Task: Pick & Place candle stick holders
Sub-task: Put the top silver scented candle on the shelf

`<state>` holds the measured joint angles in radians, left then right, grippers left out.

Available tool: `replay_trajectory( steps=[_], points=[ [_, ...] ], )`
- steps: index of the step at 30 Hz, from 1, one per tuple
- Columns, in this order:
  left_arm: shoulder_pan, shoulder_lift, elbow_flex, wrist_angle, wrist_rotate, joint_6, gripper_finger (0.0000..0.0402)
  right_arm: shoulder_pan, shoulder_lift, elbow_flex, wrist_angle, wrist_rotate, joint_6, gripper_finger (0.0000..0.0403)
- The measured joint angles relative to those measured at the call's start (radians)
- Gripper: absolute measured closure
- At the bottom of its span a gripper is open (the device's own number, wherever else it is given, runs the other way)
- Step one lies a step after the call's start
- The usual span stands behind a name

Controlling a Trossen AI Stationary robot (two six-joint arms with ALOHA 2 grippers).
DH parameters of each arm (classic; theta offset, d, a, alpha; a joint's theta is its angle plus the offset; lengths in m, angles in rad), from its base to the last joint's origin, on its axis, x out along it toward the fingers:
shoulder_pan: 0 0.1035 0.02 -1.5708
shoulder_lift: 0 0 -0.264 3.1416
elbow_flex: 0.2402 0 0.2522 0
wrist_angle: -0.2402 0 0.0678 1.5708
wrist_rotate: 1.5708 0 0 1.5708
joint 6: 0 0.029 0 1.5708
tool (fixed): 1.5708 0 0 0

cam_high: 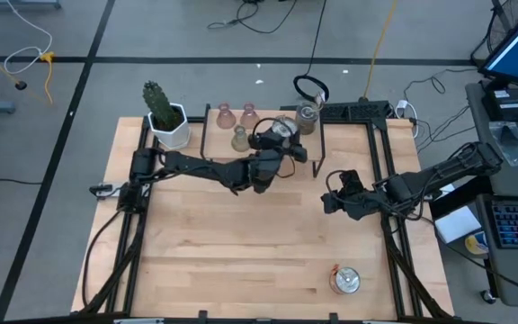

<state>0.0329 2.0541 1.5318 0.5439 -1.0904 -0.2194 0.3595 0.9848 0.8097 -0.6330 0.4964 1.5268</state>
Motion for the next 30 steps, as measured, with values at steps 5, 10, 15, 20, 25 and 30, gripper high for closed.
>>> replay_trajectory(
  steps=[5, 10, 15, 20, 25, 30],
  points=[
    [0.025, 0.004, 0.0, -0.082, 0.0, -0.104, 0.0042, 0.0, 0.0, 0.0, -0.001, -0.009, -0.031, 0.0358],
    [0.035, 0.002, 0.0, -0.101, -0.002, -0.106, 0.0042, 0.0, 0.0, 0.0, -0.001, -0.029, -0.055, 0.0358],
    [0.031, 0.011, 0.0, -0.095, 0.009, -0.134, 0.0042, 0.0, 0.0, 0.0, -0.001, -0.029, -0.064, 0.0358],
    [0.022, 0.028, -0.001, -0.116, -0.009, -0.136, 0.0042, 0.0, 0.0, 0.0, 0.0, -0.03, -0.074, 0.0358],
    [0.026, 0.04, -0.001, -0.11, -0.011, -0.15, 0.0042, 0.0, -0.008, 0.0, -0.001, -0.03, -0.074, 0.0358],
    [0.043, 0.044, -0.001, -0.118, 0.009, -0.15, 0.0042, 0.0, -0.016, 0.0, -0.001, -0.03, -0.074, 0.0358]
  ],
)
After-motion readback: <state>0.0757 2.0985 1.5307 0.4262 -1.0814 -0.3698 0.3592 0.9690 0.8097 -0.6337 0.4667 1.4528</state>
